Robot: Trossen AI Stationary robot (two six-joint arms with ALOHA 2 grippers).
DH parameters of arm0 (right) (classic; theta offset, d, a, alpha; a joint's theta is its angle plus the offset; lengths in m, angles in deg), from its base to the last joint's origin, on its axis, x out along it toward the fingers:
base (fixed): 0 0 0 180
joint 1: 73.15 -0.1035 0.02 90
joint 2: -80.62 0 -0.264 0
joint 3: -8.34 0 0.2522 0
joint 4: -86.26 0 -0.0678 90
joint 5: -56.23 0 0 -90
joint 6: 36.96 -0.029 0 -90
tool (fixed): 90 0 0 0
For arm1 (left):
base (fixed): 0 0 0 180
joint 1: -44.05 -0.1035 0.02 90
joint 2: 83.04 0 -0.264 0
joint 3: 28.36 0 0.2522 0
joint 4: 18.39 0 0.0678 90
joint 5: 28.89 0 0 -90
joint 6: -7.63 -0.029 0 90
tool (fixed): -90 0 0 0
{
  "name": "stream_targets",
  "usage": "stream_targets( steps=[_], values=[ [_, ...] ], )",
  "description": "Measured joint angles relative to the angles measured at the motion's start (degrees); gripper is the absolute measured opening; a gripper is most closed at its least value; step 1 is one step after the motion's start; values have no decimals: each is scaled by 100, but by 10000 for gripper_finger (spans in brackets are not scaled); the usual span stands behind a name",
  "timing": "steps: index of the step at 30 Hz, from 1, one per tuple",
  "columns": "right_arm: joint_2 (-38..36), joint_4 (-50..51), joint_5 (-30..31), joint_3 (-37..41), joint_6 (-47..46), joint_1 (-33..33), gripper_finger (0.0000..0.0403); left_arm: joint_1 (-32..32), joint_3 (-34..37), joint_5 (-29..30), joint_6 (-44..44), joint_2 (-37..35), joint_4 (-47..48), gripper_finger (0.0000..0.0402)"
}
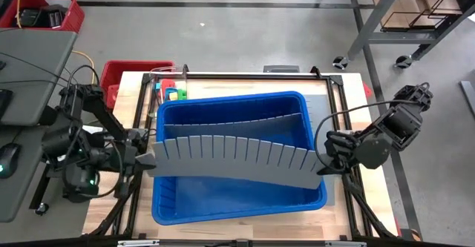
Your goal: Sort blocks
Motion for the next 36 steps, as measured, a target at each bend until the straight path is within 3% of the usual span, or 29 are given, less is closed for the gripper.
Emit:
stream_targets(
  steps=[11,18,23,27,32,36],
  values=[
    [-85,175,-254,0,88,6,0,13,611,63,-100,-66,-231,5],
    [-130,120,-532,-1,442,1,0,149,679,-75,-248,-402,-1192,5],
    [-147,246,-739,-11,683,7,0,178,672,-772,-1060,-580,-1673,5],
    [-147,435,-812,-11,710,30,0,176,672,-1077,-1463,-482,-1376,4],
    [-184,839,-1219,-12,700,4,0,141,666,-2129,-1630,-268,-655,3],
    [-147,879,-902,-2,691,24,0,136,827,-2272,-1791,-154,-626,3]
  ],
)
